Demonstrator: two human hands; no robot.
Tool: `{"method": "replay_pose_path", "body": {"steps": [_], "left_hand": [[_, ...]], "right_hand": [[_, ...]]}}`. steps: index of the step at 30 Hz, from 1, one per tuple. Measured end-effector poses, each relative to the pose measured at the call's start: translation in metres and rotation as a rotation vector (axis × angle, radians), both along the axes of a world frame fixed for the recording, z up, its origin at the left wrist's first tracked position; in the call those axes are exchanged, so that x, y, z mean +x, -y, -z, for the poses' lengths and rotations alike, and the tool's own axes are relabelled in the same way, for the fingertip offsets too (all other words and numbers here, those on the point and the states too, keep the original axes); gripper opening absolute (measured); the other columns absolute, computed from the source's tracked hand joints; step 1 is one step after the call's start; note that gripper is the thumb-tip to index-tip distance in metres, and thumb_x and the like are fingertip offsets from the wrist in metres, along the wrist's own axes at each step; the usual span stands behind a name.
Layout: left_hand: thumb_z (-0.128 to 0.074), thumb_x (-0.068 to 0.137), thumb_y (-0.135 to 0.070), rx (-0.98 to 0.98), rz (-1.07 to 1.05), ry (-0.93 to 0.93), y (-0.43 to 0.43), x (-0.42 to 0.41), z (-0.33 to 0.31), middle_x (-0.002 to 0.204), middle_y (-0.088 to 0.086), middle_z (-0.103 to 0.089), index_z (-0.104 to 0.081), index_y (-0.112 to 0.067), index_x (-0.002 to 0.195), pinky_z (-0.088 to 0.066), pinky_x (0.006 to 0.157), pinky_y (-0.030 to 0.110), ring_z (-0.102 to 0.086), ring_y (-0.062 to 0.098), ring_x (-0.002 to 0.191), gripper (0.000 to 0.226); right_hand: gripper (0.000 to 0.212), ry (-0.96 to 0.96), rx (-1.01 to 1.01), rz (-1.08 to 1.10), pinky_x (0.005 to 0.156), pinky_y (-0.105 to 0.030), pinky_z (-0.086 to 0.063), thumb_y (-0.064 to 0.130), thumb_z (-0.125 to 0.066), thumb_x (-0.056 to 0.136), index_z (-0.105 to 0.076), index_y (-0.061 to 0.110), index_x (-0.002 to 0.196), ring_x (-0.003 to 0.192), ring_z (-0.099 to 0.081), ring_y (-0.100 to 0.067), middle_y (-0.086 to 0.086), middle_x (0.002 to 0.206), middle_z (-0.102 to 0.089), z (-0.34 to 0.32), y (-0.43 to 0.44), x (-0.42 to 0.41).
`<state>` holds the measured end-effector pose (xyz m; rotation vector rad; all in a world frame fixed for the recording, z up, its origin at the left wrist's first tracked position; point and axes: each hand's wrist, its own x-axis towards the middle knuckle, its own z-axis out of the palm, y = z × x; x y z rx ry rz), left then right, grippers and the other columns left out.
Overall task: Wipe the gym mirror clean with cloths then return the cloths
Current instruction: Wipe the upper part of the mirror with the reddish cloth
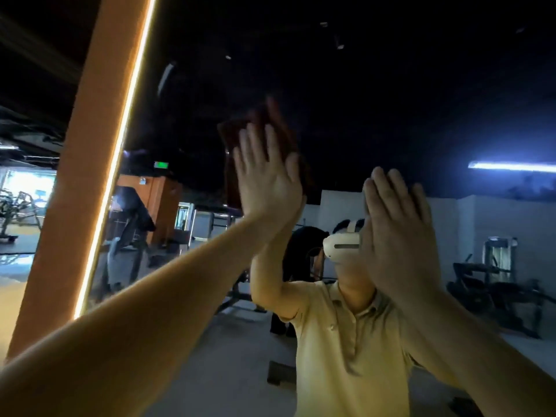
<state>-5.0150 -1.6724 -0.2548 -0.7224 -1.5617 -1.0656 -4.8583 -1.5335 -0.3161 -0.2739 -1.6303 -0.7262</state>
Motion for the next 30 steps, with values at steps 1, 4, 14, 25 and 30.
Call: {"method": "replay_pose_path", "body": {"steps": [1, 4, 14, 25, 30], "left_hand": [[-0.015, 0.111, -0.047, -0.117, 0.01, -0.146, -0.014, 0.016, 0.013, 0.175, 0.014, 0.008, -0.003, -0.013, 0.168, 0.003, 0.132, 0.047, 0.011, 0.028, 0.162, 0.068], [-0.02, 0.111, -0.043, -0.521, 0.076, -0.575, -0.018, 0.023, 0.038, 0.175, 0.015, 0.002, -0.01, -0.013, 0.168, 0.006, 0.132, 0.045, 0.009, 0.028, 0.162, 0.065], [-0.018, 0.108, -0.05, 0.065, -0.044, 0.152, 0.037, -0.055, -0.102, 0.176, 0.015, 0.002, -0.005, -0.017, 0.169, 0.001, 0.131, 0.051, 0.003, 0.031, 0.162, 0.07], [-0.03, 0.111, -0.049, -0.608, 0.034, -0.738, -0.024, 0.02, 0.003, 0.177, 0.006, 0.0, -0.014, -0.026, 0.169, 0.014, 0.129, 0.041, 0.01, 0.021, 0.162, 0.065], [-0.02, 0.102, -0.067, -0.266, -0.078, -0.234, 0.059, -0.076, -0.025, 0.176, 0.009, -0.002, -0.012, -0.03, 0.168, -0.009, 0.129, 0.06, 0.0, 0.03, 0.162, 0.076]], "right_hand": [[0.058, -0.022, -0.006, -0.049, 0.126, -0.057, -0.022, 0.024, -0.029, 0.103, -0.039, 0.001, 0.156, 0.158, -0.024, -0.032, -0.016, 0.167, -0.033, -0.001, 0.001, 0.0], [0.052, -0.131, -0.007, -0.228, 0.117, -0.057, -0.038, 0.017, -0.034, 0.095, -0.063, -0.006, 0.131, 0.14, -0.046, -0.032, -0.021, 0.143, -0.06, -0.017, 0.001, 0.005], [0.059, -0.066, 0.052, -0.004, 0.127, -0.054, -0.023, 0.026, -0.03, 0.101, -0.041, 0.002, 0.155, 0.154, -0.029, -0.034, -0.017, 0.164, -0.038, -0.043, -0.016, 0.011], [0.05, -0.246, -0.149, -0.458, 0.12, -0.061, -0.035, -0.006, -0.044, 0.096, -0.048, 0.001, 0.144, 0.15, -0.036, -0.032, -0.018, 0.156, -0.045, -0.034, -0.02, 0.027], [0.056, -0.121, -0.12, -0.189, 0.125, -0.058, -0.027, 0.016, -0.036, 0.099, -0.042, 0.001, 0.153, 0.156, -0.027, -0.033, -0.02, 0.163, -0.037, -0.023, -0.018, 0.031]]}}
